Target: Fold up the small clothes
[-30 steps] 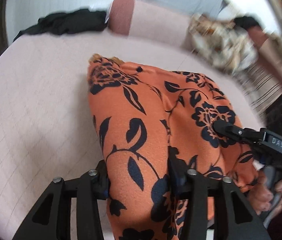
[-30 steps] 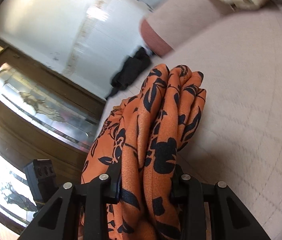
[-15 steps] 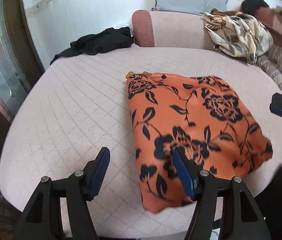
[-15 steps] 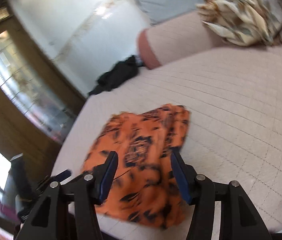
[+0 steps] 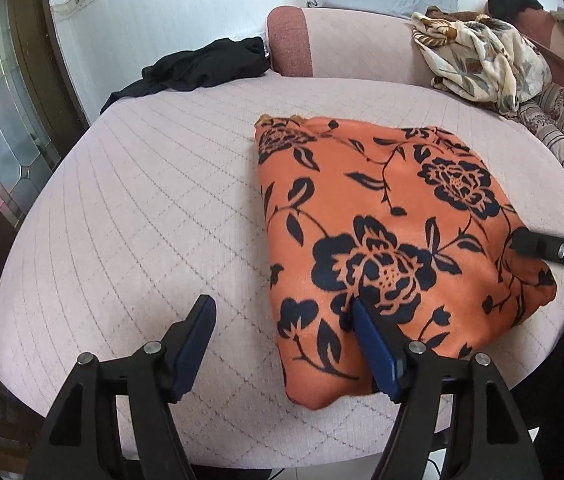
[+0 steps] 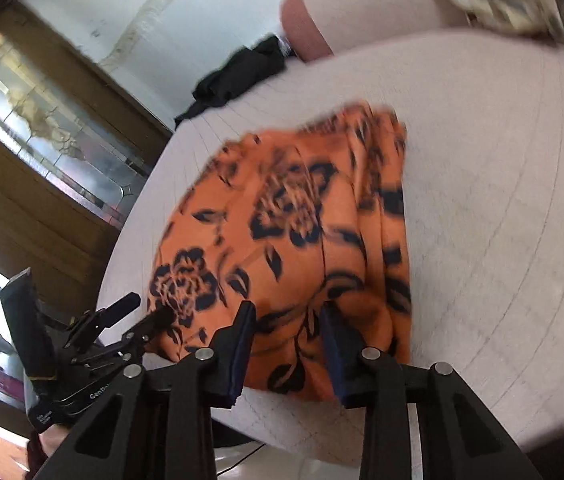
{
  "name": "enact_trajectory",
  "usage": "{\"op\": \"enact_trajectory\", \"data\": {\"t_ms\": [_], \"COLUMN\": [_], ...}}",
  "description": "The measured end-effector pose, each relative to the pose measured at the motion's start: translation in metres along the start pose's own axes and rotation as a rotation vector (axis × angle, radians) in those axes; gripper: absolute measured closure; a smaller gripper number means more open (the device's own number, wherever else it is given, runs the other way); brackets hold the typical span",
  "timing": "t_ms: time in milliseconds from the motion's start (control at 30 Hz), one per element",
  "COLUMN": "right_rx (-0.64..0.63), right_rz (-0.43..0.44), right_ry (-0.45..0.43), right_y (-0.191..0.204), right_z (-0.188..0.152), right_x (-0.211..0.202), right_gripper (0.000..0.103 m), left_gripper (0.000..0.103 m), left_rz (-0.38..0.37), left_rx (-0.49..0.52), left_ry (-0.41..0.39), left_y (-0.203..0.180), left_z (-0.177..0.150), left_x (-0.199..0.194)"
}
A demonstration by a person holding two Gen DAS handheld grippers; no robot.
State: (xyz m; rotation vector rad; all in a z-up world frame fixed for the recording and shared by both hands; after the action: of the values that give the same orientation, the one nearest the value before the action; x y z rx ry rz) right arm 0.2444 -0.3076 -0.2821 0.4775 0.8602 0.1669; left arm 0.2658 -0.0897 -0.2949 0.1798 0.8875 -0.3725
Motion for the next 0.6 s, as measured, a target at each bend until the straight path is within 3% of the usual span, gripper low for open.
{"op": "enact_trajectory", "data": {"t_ms": [167,333,600], "right_rx": [-0.014,0.003,0.099], "right_rz": [-0.005,-0.029,-0.043], "right_ry": [-0.083,-0.099,0.028], "right_y": [0.0,-0.015,-0.05], "right_z": [0.035,0.076,0.091], "right_x": [-0.009,0.013,0.085], "right_gripper": [0.066,0.066,0.065], "left_gripper": [0.031,0.031,0.025], "left_rz": [0.008,0.038,0.048], "left_rx": [0.01,0.024,0.011], "left_ry": [-0.038,-0.042,-0.021], "left_y": [-0.003,-0.004,-0.006], "left_z": [0.022,0.052,0.069], "left_x": [-0.003,0.021,0.065]}}
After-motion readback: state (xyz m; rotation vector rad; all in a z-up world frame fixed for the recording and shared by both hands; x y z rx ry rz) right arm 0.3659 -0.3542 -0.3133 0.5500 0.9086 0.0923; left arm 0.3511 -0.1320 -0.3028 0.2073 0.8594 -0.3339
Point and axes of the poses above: each gripper's, at about its wrist camera, not at the fingertips, and x roughly the way its jaws point, y to its left, z to its top, the point moved 1 cm from there along x, roughly the way its jaws point, and after that the axes turned 7 degrees about -x, right-handed, at the moved point
